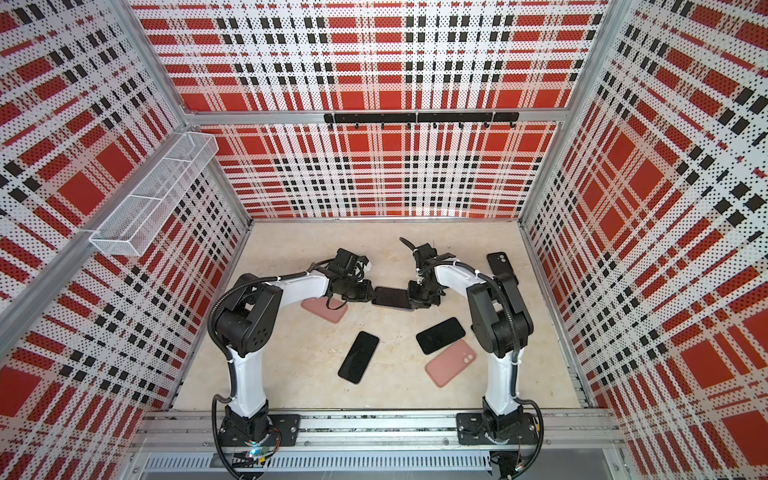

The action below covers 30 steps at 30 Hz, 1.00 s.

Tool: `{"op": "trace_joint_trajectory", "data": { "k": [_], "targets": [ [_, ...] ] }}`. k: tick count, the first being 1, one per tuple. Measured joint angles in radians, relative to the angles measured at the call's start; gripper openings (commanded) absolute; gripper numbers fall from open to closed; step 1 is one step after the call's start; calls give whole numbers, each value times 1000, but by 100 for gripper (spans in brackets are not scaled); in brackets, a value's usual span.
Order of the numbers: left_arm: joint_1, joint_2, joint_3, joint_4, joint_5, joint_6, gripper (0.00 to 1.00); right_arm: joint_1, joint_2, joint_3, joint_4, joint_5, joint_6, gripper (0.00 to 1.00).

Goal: Put the phone into the phone case

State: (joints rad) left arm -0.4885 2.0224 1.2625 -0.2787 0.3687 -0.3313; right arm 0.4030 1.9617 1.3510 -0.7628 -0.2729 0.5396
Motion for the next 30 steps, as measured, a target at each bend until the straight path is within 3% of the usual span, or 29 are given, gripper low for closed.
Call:
{"op": "trace_joint_trajectory", "data": {
  "k": [8, 30],
  "targets": [
    [0, 0, 0, 0, 1, 0, 19, 5, 23, 36, -46, 6, 2, 6],
    [0, -3, 0, -2, 5, 0, 19, 62, 55, 8, -24, 105, 52, 7]
  ]
}}
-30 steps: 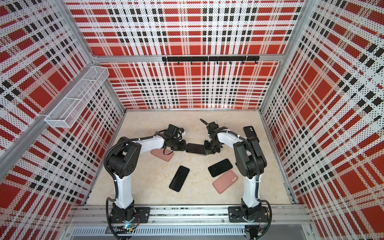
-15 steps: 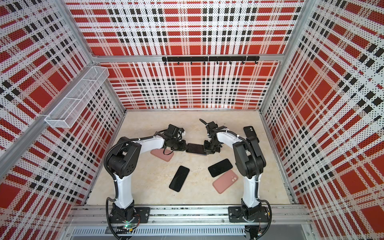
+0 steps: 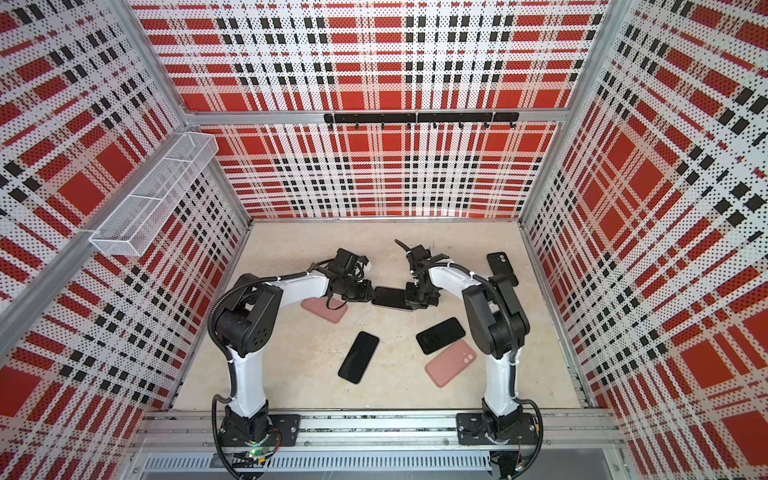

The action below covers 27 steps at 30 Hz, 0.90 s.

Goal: Put the phone into the phone case

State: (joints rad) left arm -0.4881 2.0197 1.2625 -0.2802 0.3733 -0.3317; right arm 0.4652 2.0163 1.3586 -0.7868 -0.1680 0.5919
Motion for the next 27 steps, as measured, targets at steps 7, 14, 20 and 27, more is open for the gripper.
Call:
{"op": "trace_joint_trajectory", "data": {
  "k": [7, 14, 20, 27],
  "targets": [
    [0, 0, 0, 0, 0, 0, 20, 3, 3, 1, 2, 6, 6, 8],
    [0, 0, 0, 0, 2, 0, 22, 4, -19, 62, -63, 50, -14, 13],
    [-1, 0, 0, -5, -1, 6, 22, -41, -18, 155, -175, 79, -79, 15],
    [-2, 0, 0, -5, -5, 19, 23, -90, 9, 289, -196, 79, -140, 13]
  ]
}}
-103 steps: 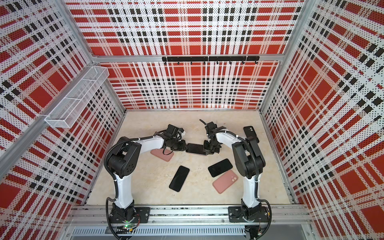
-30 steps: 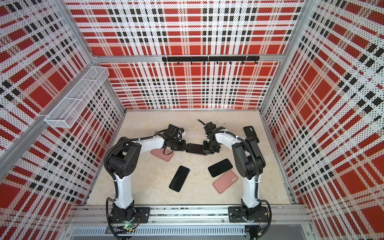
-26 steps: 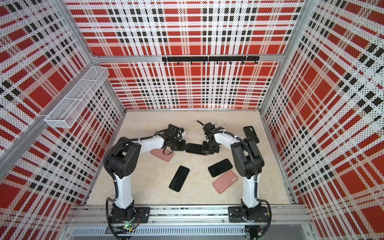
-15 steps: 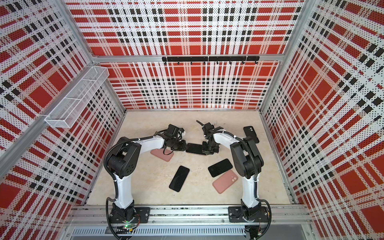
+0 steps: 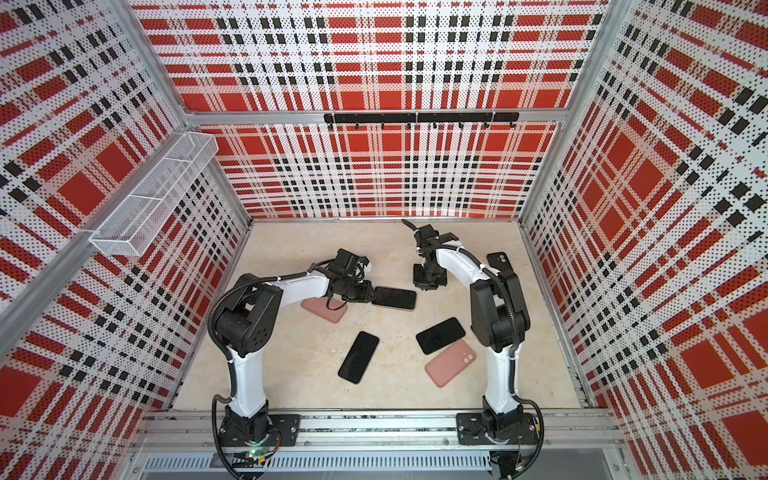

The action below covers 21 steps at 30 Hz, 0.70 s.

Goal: Put the phone into the phone case
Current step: 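Open the right gripper and lift it off the cased phone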

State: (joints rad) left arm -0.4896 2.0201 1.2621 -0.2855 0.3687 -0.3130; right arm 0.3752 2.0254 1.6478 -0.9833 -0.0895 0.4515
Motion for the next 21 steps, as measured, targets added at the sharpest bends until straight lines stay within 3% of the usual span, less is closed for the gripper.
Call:
{"op": "trace_joint_trajectory", "data": {
  "k": [9, 21],
  "targets": [
    [0, 0, 0, 0, 0, 4, 22, 1, 111, 45, -8, -35, -53, 13],
    [0, 0, 0, 0, 0, 5, 22, 1, 139, 56, -14, -85, -82, 12]
  ]
}}
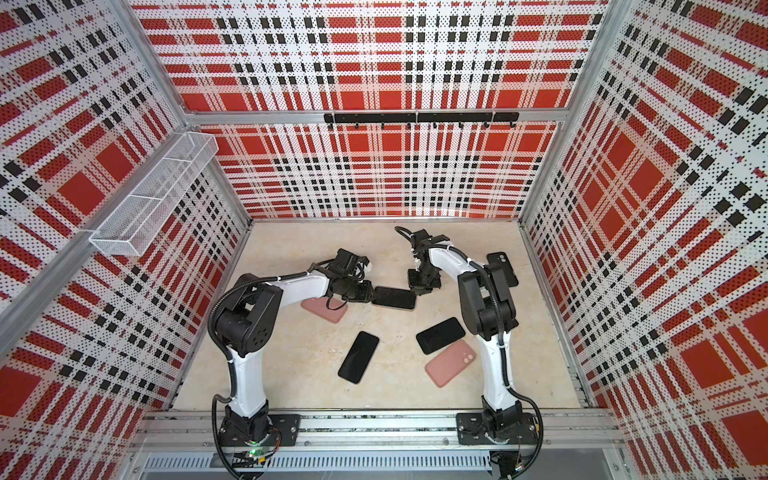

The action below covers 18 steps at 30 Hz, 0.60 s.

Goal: Put the phone into the phone case
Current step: 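Open the right gripper and lift it off the cased phone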

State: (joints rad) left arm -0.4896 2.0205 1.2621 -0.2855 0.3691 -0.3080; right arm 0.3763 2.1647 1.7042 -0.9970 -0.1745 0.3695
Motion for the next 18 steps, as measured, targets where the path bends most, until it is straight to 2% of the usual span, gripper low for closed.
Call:
{"op": "trace_joint_trajectory", "data": {
  "k": [18],
  "targets": [
    [0, 0, 0, 0, 1, 0, 22, 7, 68, 60, -42, 1, -25, 8]
  ]
}}
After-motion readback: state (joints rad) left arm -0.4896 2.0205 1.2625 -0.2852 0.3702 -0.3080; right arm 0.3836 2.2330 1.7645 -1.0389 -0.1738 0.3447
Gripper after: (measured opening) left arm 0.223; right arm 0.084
